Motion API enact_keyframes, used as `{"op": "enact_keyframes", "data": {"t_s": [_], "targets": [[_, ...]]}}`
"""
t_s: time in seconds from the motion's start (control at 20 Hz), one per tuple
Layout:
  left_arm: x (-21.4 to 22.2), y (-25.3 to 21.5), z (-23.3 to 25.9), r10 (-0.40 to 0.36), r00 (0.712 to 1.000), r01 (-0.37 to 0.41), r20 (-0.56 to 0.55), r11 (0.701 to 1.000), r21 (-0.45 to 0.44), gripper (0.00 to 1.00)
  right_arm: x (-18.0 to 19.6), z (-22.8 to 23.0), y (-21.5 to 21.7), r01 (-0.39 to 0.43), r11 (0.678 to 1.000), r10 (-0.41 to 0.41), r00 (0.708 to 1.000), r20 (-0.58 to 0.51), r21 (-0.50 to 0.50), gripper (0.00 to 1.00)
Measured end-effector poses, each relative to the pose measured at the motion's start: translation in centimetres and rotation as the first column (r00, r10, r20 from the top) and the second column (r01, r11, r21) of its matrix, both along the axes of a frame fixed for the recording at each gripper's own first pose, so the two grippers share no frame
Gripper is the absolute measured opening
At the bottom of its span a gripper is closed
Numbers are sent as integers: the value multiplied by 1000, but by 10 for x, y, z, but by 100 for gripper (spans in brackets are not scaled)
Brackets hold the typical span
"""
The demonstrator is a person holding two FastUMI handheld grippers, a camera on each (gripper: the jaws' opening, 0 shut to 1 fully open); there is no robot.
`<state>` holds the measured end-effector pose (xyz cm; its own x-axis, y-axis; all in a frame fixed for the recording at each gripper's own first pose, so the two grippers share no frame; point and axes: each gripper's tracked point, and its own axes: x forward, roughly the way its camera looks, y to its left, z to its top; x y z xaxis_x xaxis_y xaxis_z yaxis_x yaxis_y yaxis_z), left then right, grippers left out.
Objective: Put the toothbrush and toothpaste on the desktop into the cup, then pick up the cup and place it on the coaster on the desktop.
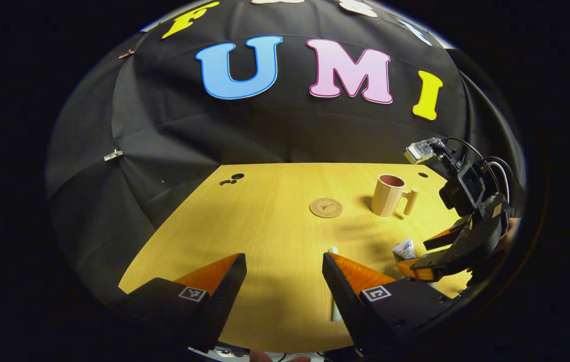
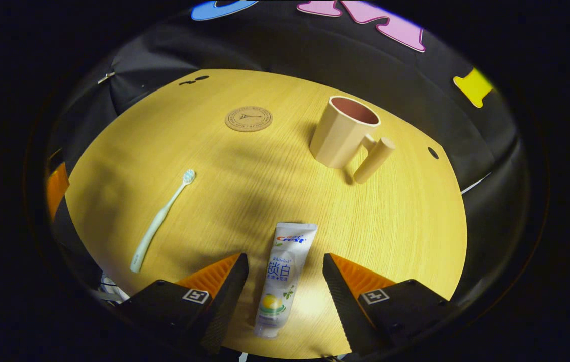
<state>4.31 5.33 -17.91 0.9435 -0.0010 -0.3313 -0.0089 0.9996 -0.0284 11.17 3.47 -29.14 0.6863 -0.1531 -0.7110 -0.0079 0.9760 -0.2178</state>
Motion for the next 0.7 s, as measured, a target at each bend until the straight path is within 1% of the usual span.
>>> {"op": "enact_keyframes", "data": {"t_s": [0.05,0.1,0.15,0.25,0.3,0.35,0.45,0.5,0.55,0.6,0.65,0.7], "targets": [[1,2,-2,4,1000,-4,-2,1000,-1,96,2,-4,-3,11,1000,-11,1000,-11,-9,92],[3,2,-3,7,1000,-7,-5,1000,-3,96,3,-5,-5,20,1000,-20,1000,-18,-9,88],[4,3,-3,10,1000,-10,-7,1000,-4,96,3,-8,-7,30,1000,-30,999,-27,-8,86],[4,2,-5,10,1000,-10,-8,1000,-3,96,3,-13,-12,47,999,-47,998,-51,-11,84],[4,1,-7,9,1000,-9,-11,1000,-1,96,4,-14,-10,52,999,-51,997,-58,8,78],[5,-1,-7,8,1000,-8,-12,1000,0,96,4,-16,-7,59,998,-57,996,-61,27,75],[5,-5,-9,6,1000,-7,-16,1000,-3,96,3,-19,-8,83,995,-79,994,-80,54,55],[5,-7,-9,2,1000,-2,-19,1000,-5,96,0,-20,-8,89,994,-83,992,-97,67,42],[5,-10,-9,0,1000,0,-21,1000,-7,96,-1,-20,-10,96,992,-87,990,-108,80,43],[5,-14,-9,-3,1000,3,-25,1000,-8,96,-3,-18,-11,96,989,-84,990,-110,111,34],[6,-17,-11,-8,1000,8,-29,1000,-11,96,-1,-22,-11,96,984,-80,991,-111,149,21],[7,-21,-12,-12,999,12,-34,1000,-15,96,-1,-21,-11,99,977,-79,991,-110,190,21]]}}
